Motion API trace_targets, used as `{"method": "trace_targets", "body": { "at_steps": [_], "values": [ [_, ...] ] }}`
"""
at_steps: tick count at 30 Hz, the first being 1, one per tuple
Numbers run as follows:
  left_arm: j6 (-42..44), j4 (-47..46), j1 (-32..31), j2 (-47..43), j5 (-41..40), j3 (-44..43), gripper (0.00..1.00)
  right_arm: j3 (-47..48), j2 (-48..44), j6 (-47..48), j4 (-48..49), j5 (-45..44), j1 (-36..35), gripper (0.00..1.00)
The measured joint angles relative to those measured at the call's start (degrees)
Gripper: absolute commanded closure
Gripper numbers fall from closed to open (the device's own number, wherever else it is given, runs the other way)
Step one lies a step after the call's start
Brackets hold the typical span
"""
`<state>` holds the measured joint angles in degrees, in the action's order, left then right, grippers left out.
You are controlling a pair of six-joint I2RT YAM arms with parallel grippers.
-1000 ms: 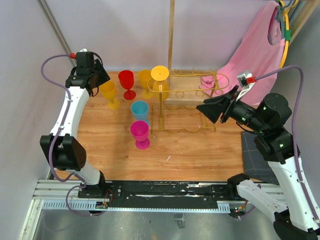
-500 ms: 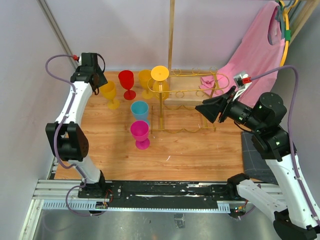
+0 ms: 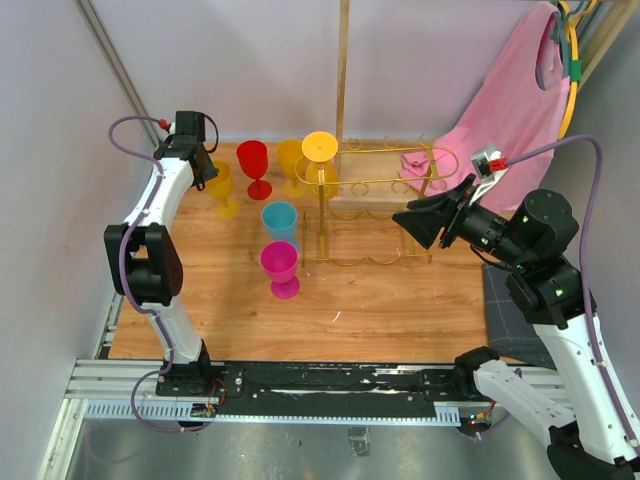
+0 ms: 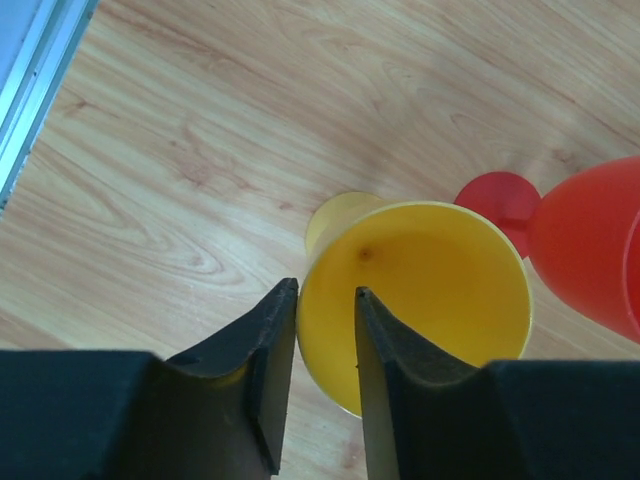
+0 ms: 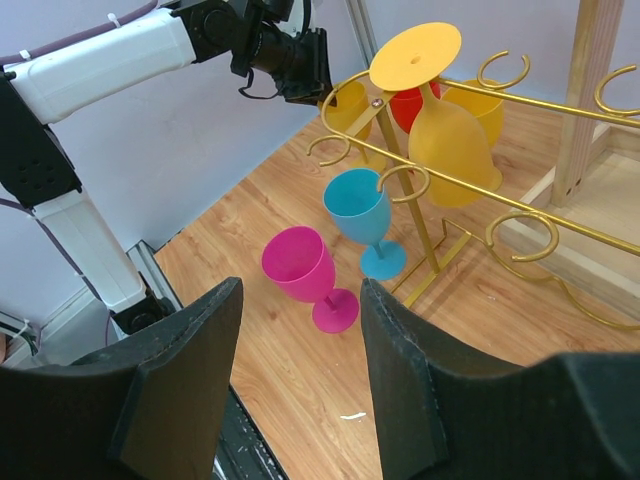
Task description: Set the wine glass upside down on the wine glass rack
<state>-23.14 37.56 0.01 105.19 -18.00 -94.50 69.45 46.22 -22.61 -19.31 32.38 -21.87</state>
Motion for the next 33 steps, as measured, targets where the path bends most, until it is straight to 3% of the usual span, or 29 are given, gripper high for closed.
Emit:
{"method": "trace_targets", "body": {
  "at_steps": [10,24,33],
  "values": [
    [0.50,0.13,0.20,0.09,-0.63,0.00,1.00,0.00,0.24,-0.04,0.09,-0.13,0.00,0.48],
    [0.76,0.52,0.20,-1.66,-5.73,0.68,1.00,-0.33,0.24,-0.13,0.37,-0.11,0.00,0.48],
    [0.61,-1.53,-0.70,-13.88,-12.35,0.63,1.00,-0.68,1.46,-1.77,2.16,0.70,0.00,0.48]
  ]
}}
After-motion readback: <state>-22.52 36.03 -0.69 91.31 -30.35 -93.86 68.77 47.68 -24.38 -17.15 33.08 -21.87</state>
